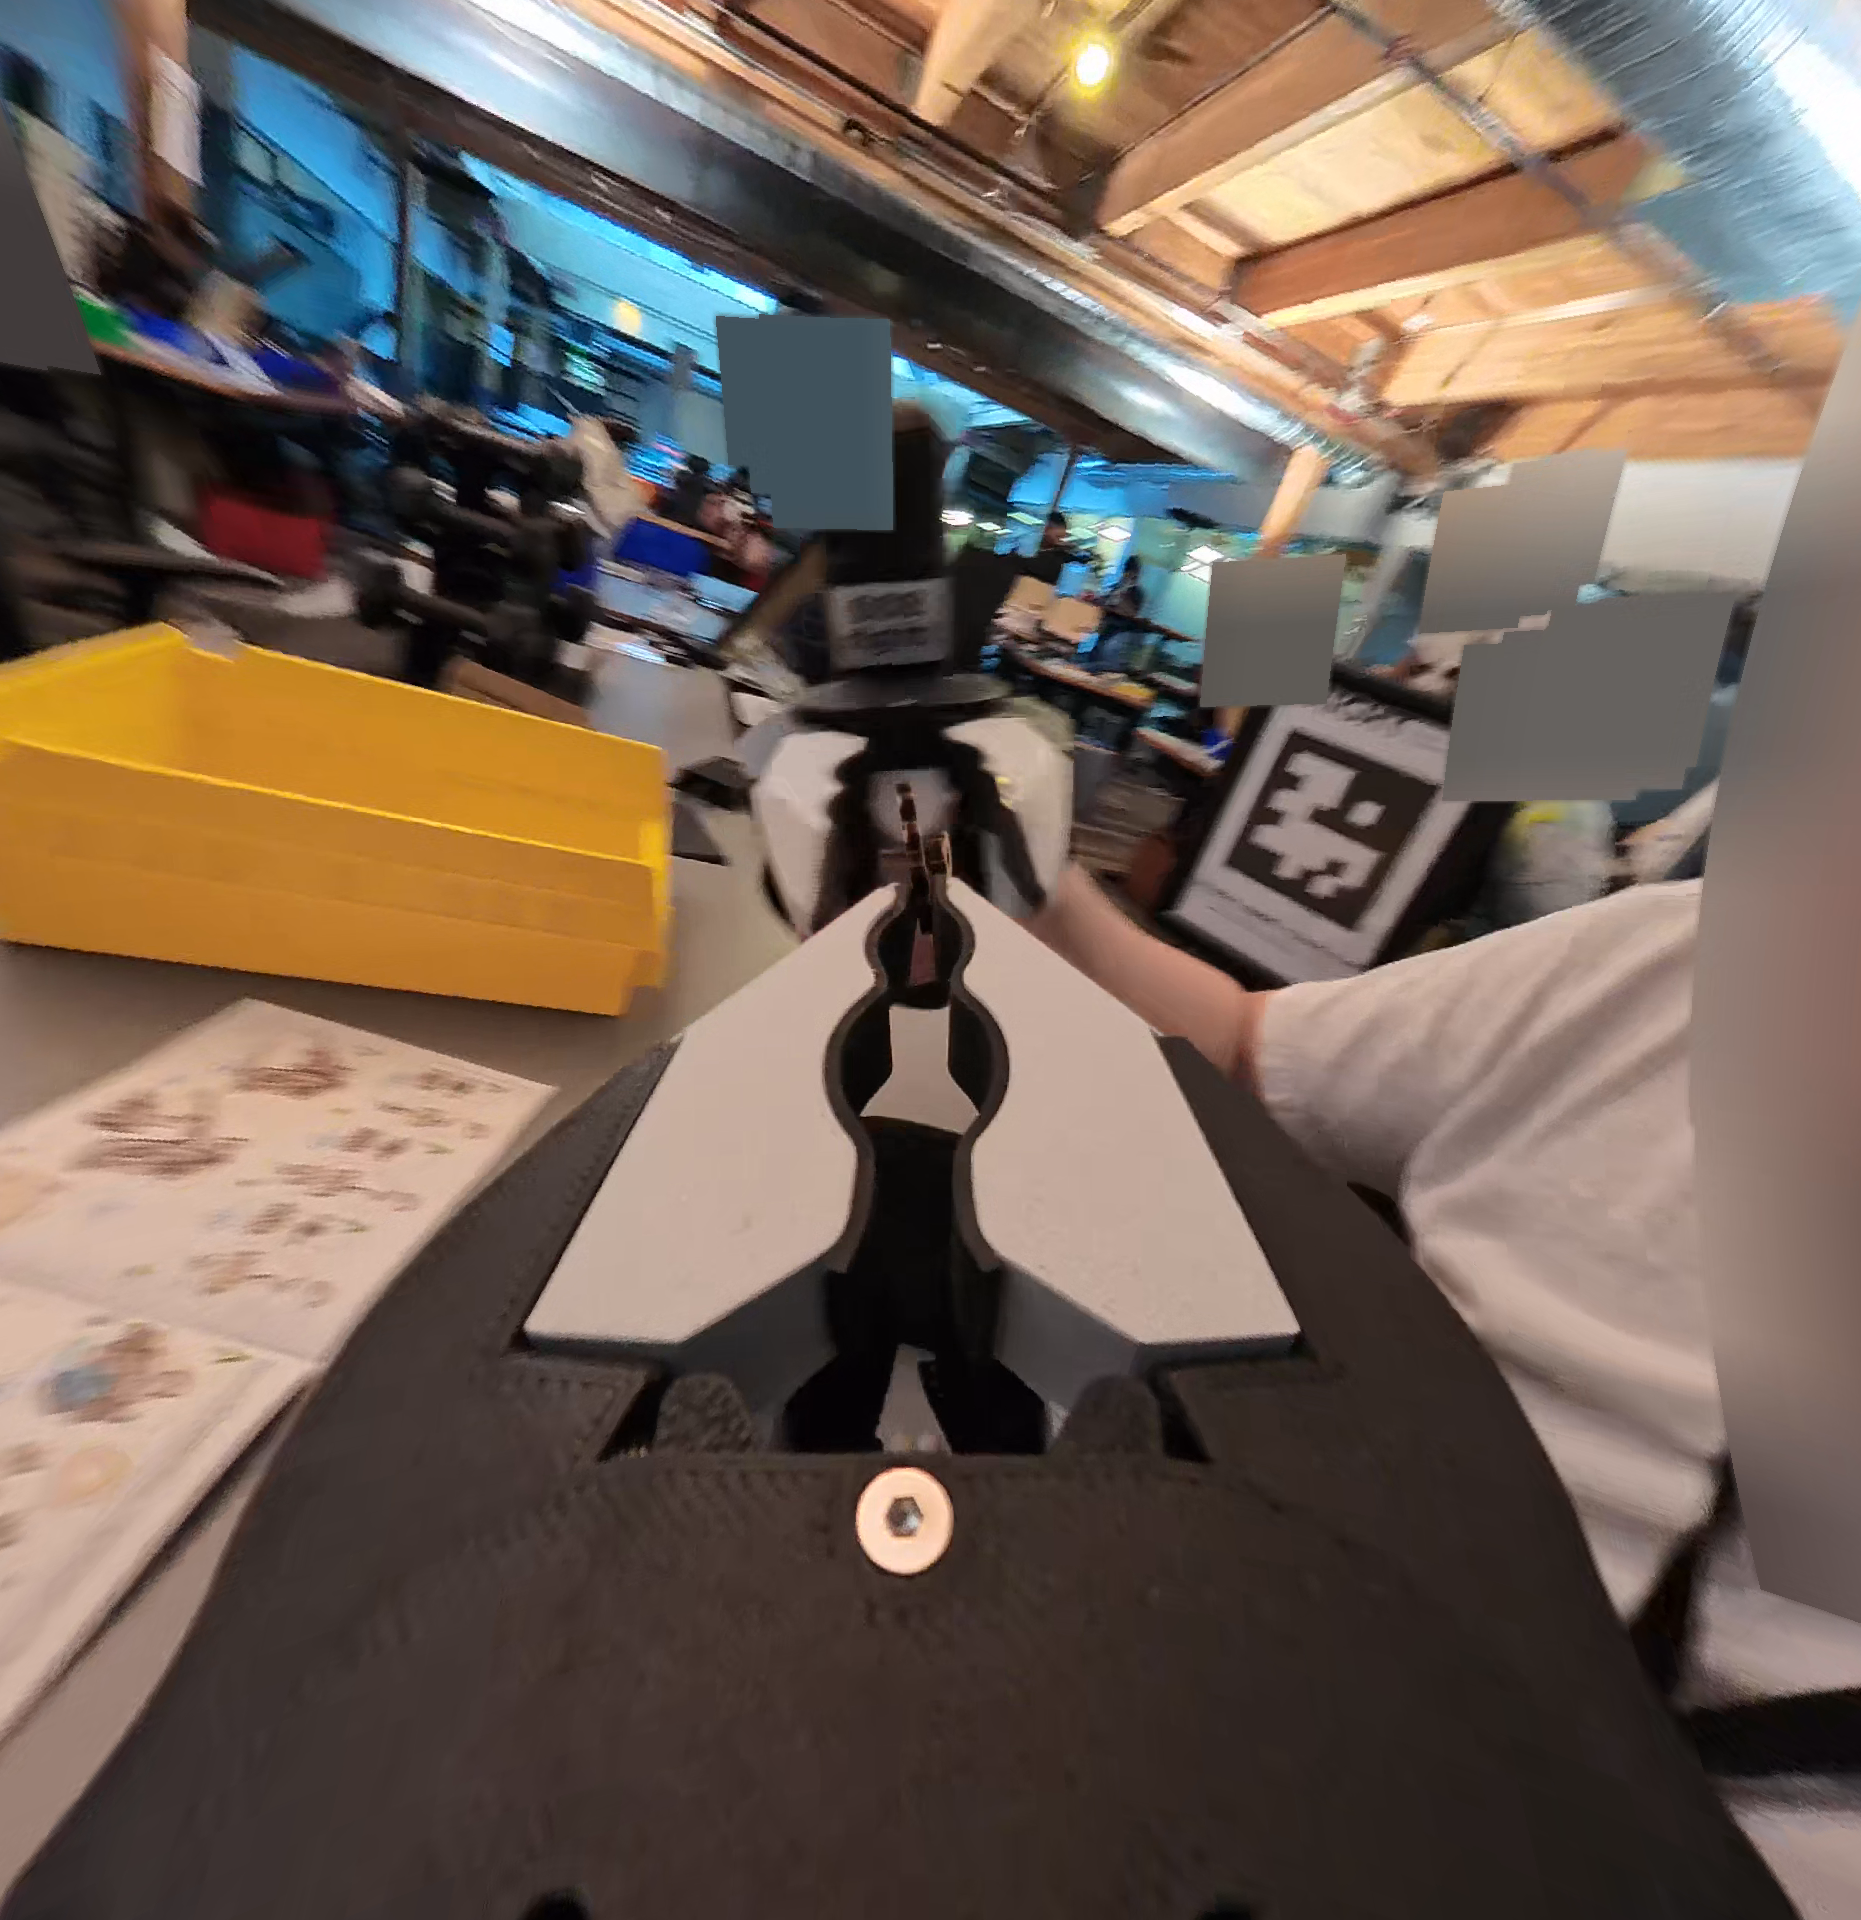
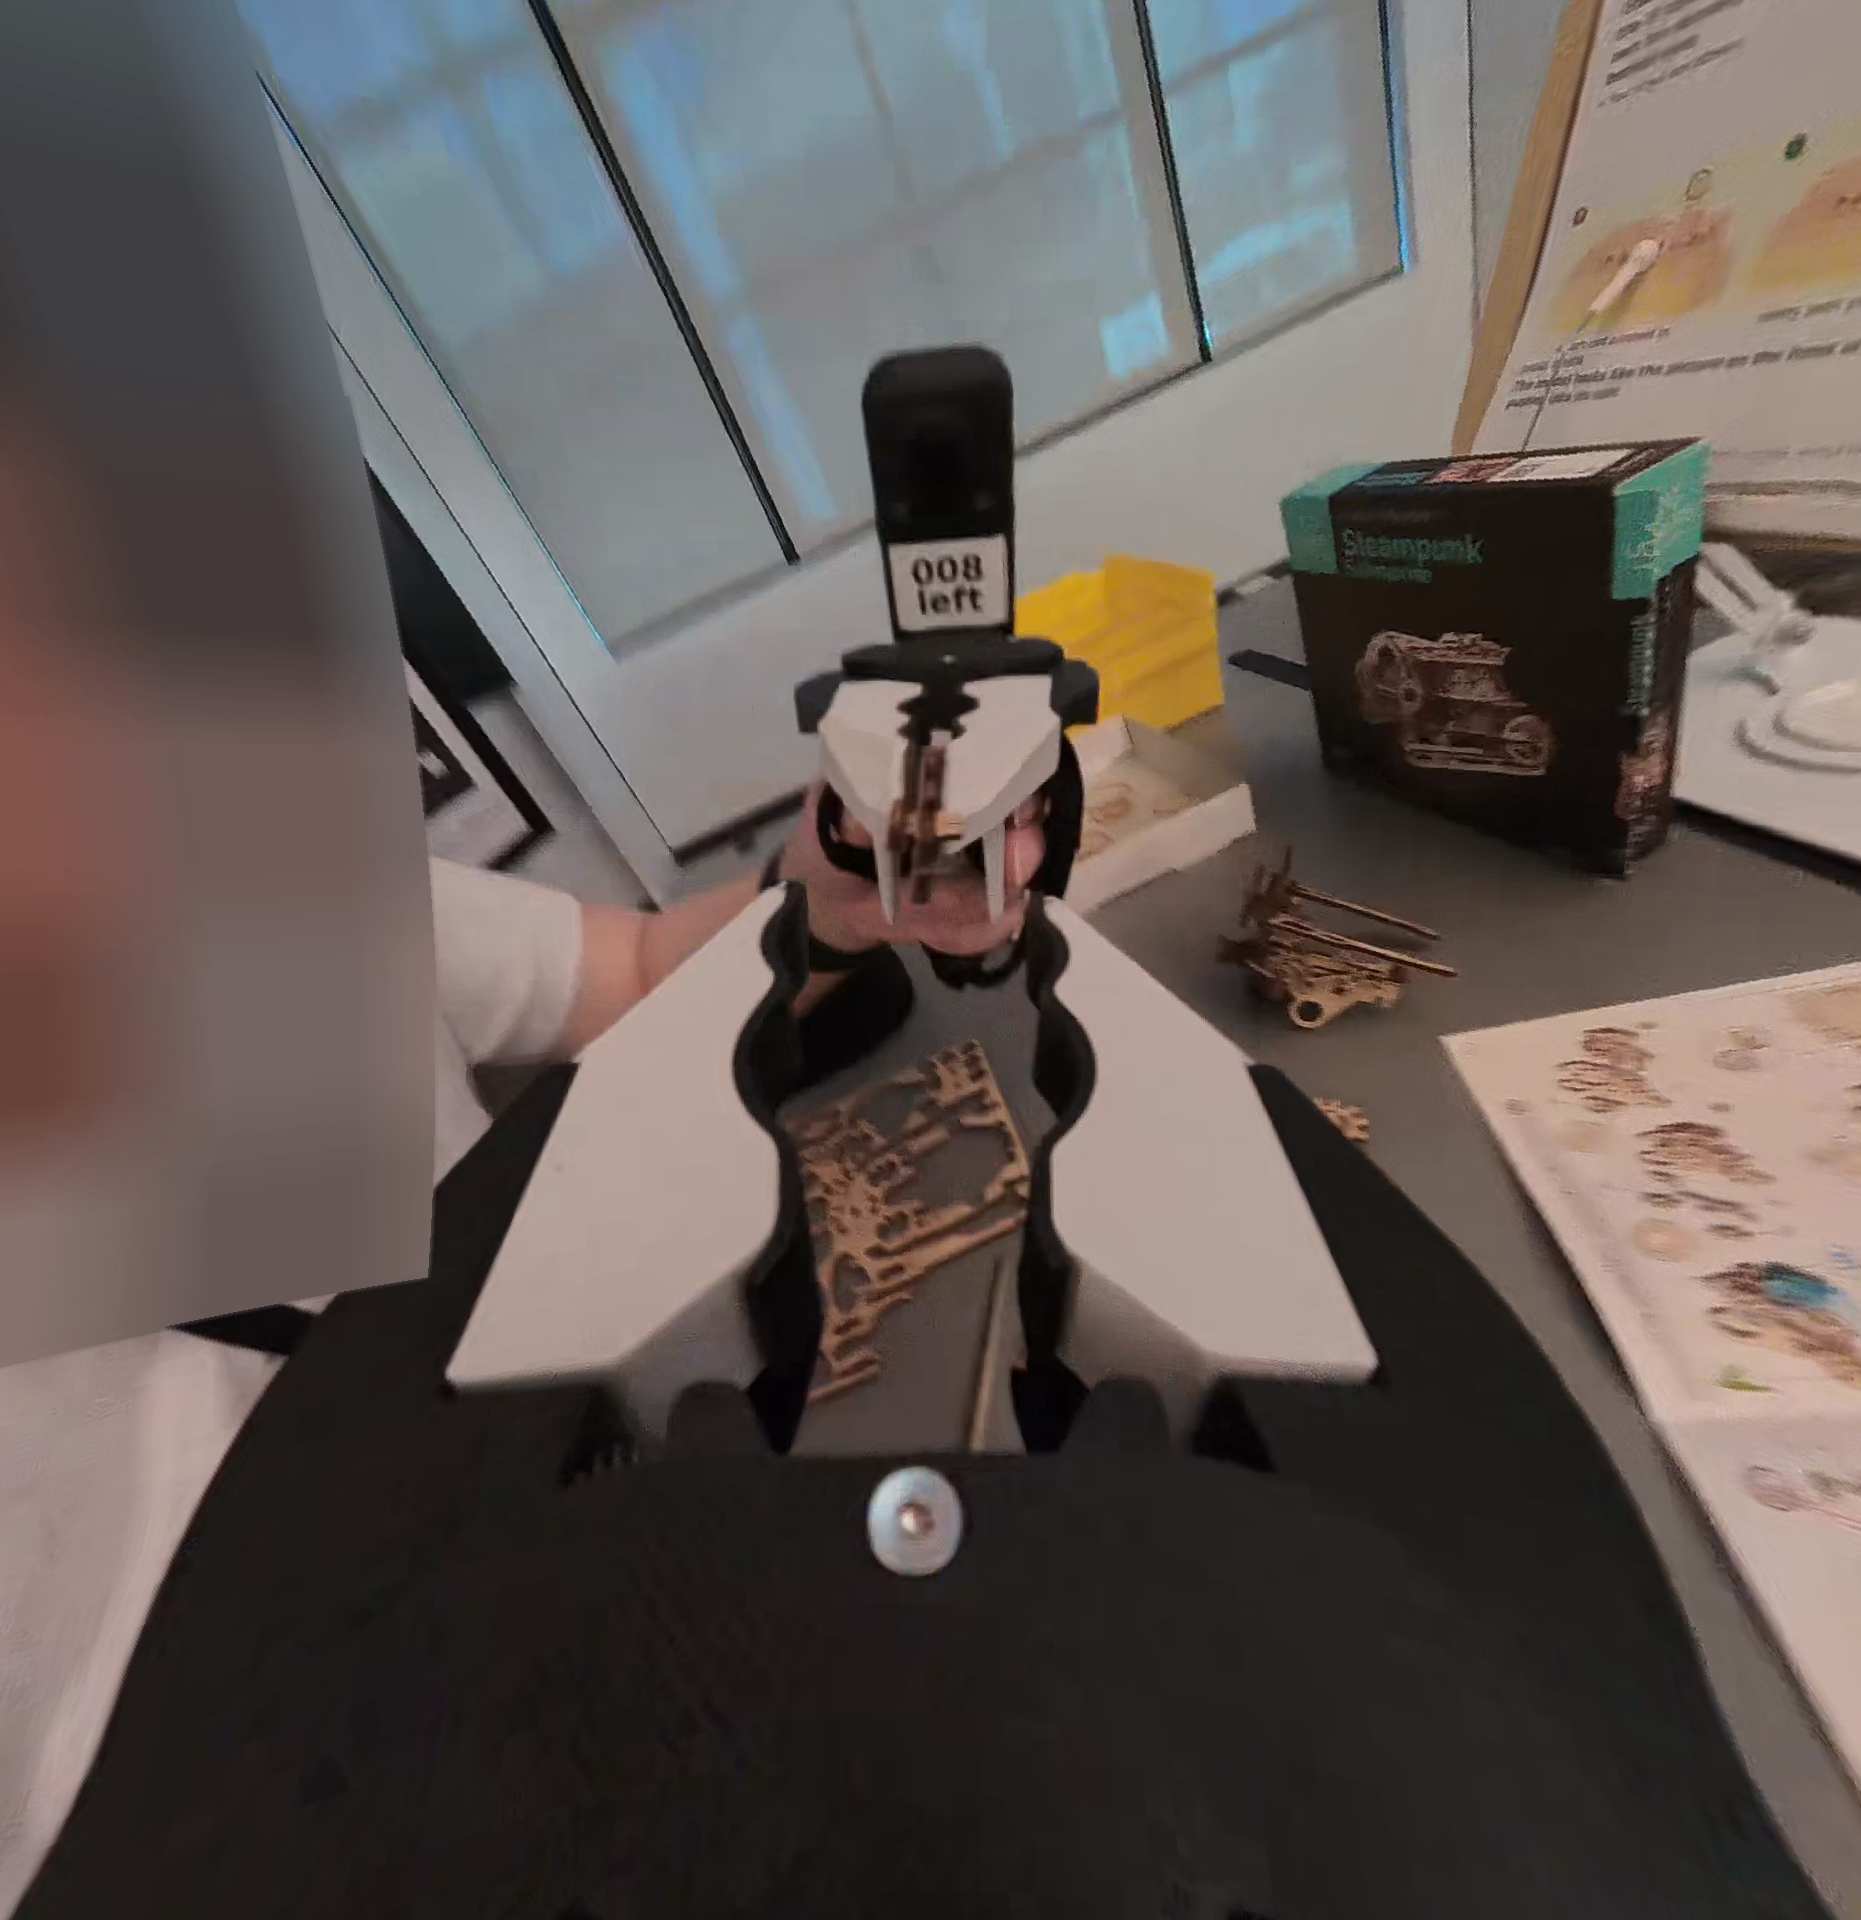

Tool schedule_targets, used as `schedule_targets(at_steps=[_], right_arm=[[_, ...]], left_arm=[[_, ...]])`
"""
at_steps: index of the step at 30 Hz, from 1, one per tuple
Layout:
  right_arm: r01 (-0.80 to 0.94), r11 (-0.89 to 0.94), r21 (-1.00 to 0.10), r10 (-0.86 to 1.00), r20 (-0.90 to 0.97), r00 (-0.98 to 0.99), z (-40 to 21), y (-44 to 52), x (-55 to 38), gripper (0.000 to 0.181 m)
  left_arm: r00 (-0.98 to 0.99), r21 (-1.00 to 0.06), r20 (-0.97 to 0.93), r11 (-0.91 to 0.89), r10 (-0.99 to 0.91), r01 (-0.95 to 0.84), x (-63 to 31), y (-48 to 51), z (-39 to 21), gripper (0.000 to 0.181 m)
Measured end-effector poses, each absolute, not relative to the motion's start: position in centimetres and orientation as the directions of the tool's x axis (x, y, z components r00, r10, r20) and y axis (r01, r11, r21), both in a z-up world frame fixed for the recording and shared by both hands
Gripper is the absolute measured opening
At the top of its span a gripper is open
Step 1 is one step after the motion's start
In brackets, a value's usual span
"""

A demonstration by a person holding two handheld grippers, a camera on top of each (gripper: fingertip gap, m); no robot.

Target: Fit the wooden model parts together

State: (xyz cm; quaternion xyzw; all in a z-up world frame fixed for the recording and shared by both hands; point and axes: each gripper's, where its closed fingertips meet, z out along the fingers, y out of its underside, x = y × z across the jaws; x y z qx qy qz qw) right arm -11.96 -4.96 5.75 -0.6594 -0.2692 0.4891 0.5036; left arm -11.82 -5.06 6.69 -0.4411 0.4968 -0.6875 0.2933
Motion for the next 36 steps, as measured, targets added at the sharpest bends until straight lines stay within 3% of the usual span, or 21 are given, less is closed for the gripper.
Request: schedule_targets(at_steps=[1,3,8,11,15,19,22,28,36], right_arm=[[-0.098,-0.312,-0.945,0.854,-0.324,0.407,5.9,-4.9,-12.4,0.037],[-0.075,-0.234,-0.969,0.853,-0.242,0.463,6.7,-4.2,-12.5,0.014],[-0.011,-0.176,-0.984,0.895,-0.165,0.414,7.5,-4.0,-13.2,0.005],[0.138,-0.076,-0.988,0.907,-0.011,0.421,7.2,-3.7,-13.5,0.004],[0.412,0.107,-0.905,0.849,0.299,0.436,7.3,-2.7,-13.9,0.005],[0.599,0.24,-0.764,0.785,0.516,0.344,7.4,-3.0,-14.9,0.005],[0.642,0.302,-0.705,0.754,0.589,0.291,7.3,-3.5,-15.5,0.005],[0.748,0.349,-0.565,0.69,0.695,0.204,5.7,-3.6,-15.3,0.005],[0.689,0.409,-0.598,0.661,0.715,0.228,6.6,-3.7,-15.6,0.008]], left_arm=[[-0.427,-0.953,0.283,-0.303,-0.859,-0.02,-11.8,-5.0,6.7,0.001],[-0.391,-0.97,0.219,-0.242,-0.894,0.009,-11.8,-4.7,6.8,0.001],[-0.353,-0.986,0.072,-0.119,-0.933,0.113,-12.3,-4.5,7.6,0.0],[-0.329,-0.995,0.004,-0.037,-0.944,0.093,-12.5,-4.1,7.3,0.001],[-0.273,-0.979,-0.201,0.186,-0.941,0.081,-13.6,-3.7,7.3,0.019],[-0.156,-0.873,-0.486,0.487,-0.86,0.038,-14.5,-3.6,7.4,0.013],[-0.103,-0.78,-0.625,0.626,-0.774,0.027,-14.9,-4.2,7.7,0.007],[-0.135,-0.686,-0.715,0.725,-0.686,-0.059,-14.5,-4.5,6.0,0.005],[-0.105,-0.645,-0.754,0.761,-0.648,-0.061,-14.7,-4.2,6.2,0.004]])
